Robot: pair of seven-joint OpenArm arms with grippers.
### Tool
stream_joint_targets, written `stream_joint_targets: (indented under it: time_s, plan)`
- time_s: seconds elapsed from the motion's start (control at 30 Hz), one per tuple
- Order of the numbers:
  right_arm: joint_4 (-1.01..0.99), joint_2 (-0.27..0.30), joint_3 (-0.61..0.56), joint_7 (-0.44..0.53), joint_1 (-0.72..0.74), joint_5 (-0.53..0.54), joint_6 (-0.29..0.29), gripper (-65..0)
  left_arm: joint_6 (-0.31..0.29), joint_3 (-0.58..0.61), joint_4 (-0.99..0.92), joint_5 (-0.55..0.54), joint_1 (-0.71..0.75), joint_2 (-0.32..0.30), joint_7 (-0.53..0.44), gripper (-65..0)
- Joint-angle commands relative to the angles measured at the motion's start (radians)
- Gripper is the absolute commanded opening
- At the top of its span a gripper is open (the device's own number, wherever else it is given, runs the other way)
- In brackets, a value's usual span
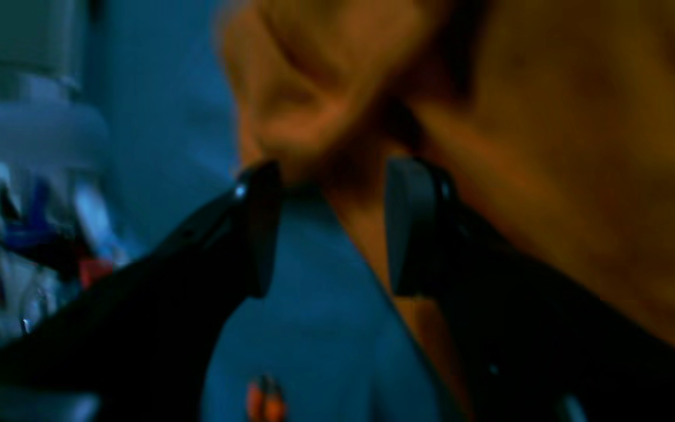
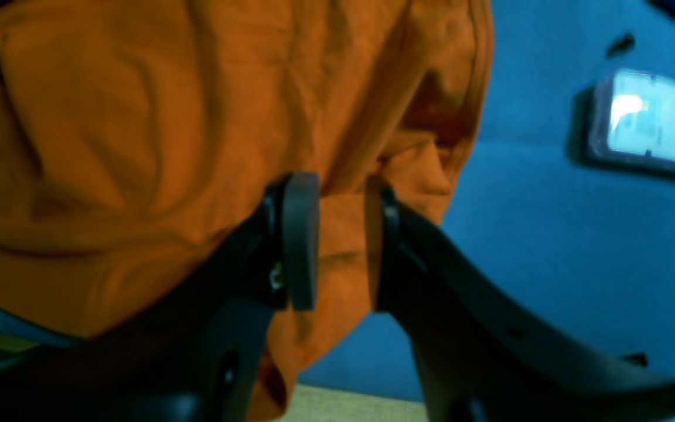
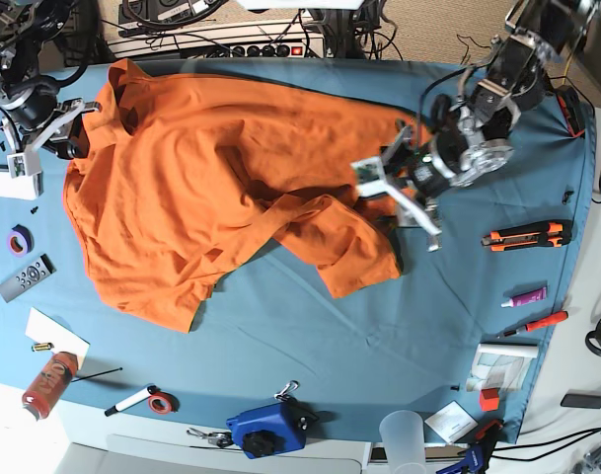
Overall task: Layout the t-shirt on the table in an organized manner, then fold the t-shirt properly
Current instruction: 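Release with the left gripper and grasp the t-shirt hem near the blue device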
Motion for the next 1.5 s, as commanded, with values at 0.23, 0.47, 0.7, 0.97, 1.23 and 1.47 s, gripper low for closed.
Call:
stream_joint_targets:
  time_s: [0.23,0.47,0.7,0.97,1.23,1.47]
  plan:
    - [0.017,0.016,0.008,0.025,0.002,0.008,-0.001,-50.7,0.073,0.173,-0.097,0.118,-0.137,-0.005,-0.015,-35.5]
    - [0.017,0.016,0.008,0.026,0.002,0.008,-0.001,-50.7,0.08,0.235,-0.206,0.147,-0.214,0.008,-0.018,-35.5]
    - [0.017,0.016,0.008,0.035,0.002,0.008,-0.001,-50.7,0.097,0.239,-0.216,0.143,-0.225,0.026,-0.019,-36.8]
    - [0.017,0.016,0.008,0.051,0.002,0.007,-0.001,-50.7,0.174,0.239,-0.216,0.075,-0.227,0.088,-0.017,-57.4]
    - [0.017,0.016,0.008,0.051,0.002,-0.005,-0.001,-50.7,0.323,0.239,-0.23,-0.043,-0.348,0.169,0.039,-65.0]
    - [0.017,0.016,0.008,0.051,0.002,-0.01,-0.001,-50.7,0.338,0.238,-0.59,-0.089,-0.605,0.308,0.034,-65.0]
